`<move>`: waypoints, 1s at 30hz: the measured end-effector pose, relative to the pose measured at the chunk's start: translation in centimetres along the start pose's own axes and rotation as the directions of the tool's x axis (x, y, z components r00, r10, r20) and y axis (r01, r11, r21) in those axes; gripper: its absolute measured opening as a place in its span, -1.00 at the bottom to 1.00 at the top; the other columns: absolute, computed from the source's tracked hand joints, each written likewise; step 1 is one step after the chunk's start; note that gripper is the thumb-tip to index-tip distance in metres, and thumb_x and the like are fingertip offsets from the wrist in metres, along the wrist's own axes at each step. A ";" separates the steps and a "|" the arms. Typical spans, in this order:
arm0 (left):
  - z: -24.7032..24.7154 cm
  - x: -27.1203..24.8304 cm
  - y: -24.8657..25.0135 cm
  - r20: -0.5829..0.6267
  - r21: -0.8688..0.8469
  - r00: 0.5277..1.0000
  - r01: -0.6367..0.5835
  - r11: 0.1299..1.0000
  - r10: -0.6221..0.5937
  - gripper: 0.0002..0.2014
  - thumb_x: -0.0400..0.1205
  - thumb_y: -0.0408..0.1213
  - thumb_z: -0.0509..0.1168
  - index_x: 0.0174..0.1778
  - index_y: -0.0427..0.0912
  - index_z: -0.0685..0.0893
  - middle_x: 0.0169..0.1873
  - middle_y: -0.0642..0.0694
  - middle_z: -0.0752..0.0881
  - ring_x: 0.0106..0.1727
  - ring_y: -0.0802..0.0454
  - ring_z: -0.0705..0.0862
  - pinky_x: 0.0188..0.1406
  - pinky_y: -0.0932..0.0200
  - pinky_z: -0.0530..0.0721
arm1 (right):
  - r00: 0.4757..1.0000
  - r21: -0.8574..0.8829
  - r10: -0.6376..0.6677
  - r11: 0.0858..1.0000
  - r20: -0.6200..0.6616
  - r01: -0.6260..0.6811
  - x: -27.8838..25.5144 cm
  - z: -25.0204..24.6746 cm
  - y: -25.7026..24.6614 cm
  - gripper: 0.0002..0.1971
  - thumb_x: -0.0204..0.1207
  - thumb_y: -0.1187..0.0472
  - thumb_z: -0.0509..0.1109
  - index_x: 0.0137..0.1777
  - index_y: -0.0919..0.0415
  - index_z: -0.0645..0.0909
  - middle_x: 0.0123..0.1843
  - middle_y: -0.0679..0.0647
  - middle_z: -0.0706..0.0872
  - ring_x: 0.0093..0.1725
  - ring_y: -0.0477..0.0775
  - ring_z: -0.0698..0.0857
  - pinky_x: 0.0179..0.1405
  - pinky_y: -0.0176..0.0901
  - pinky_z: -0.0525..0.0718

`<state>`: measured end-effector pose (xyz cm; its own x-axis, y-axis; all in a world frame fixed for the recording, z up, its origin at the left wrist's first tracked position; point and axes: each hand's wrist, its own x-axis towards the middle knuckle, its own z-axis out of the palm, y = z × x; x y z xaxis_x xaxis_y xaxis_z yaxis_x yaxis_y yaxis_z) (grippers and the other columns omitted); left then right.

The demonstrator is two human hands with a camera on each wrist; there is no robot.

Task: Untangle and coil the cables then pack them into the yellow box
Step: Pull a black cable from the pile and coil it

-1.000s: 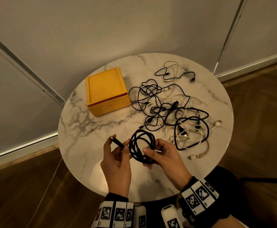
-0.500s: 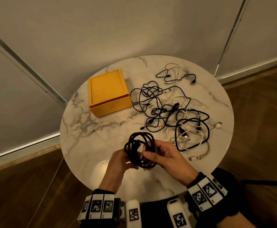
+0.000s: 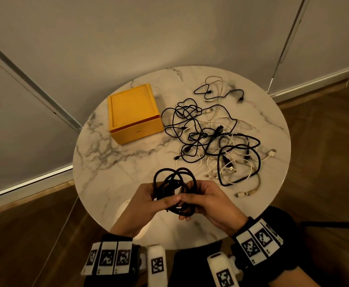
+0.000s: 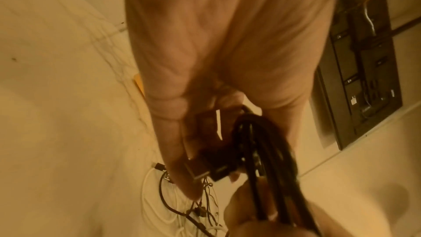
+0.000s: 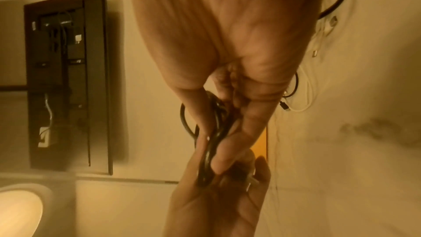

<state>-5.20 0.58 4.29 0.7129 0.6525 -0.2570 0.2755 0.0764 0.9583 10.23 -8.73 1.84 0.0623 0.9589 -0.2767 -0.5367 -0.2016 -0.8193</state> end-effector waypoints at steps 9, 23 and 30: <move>1.1 0.4 0.4 -0.012 -0.055 1.000 -0.005 0.998 0.004 -0.87 0.58 -0.43 0.37 -0.26 -0.20 0.77 -0.40 -0.02 0.75 -0.30 0.13 0.71 -0.27 0.34 0.61 | 0.978 -0.216 -0.026 0.976 -0.209 -0.020 0.0 0.5 0.0 -0.70 0.66 0.14 0.31 -0.16 0.39 0.65 -0.41 0.14 0.66 -0.73 0.13 0.49 -0.78 -0.26 0.41; 1.6 0.9 -1.5 -0.053 -0.246 0.998 0.028 0.969 -0.042 -0.80 0.36 -0.29 0.43 -0.17 -0.31 0.80 -0.19 -0.25 0.77 -0.09 -0.07 0.73 0.00 0.13 0.65 | 0.951 -0.215 -0.163 0.971 -0.262 0.108 0.3 0.4 -0.1 -0.85 0.65 0.38 0.27 -0.07 0.51 0.55 -0.49 0.16 0.54 -0.64 -0.14 0.52 -0.72 -0.39 0.39; 2.4 1.4 -1.0 -0.118 -0.147 0.992 0.036 0.989 -0.054 -0.58 0.26 -0.45 0.18 0.06 -0.29 0.61 -0.33 -0.14 0.77 -0.19 0.06 0.70 -0.13 0.30 0.59 | 0.942 -0.206 -0.137 0.976 -0.307 0.075 0.9 0.4 1.2 -0.91 0.68 0.33 0.25 -0.05 0.31 0.54 -0.44 0.21 0.56 -0.61 0.06 0.48 -0.77 -0.27 0.36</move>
<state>-2.96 -0.42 2.70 0.6161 0.7318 -0.2914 0.2033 0.2097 0.9564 9.36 -8.02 0.83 0.3908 0.8693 -0.3026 -0.3458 -0.1660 -0.9235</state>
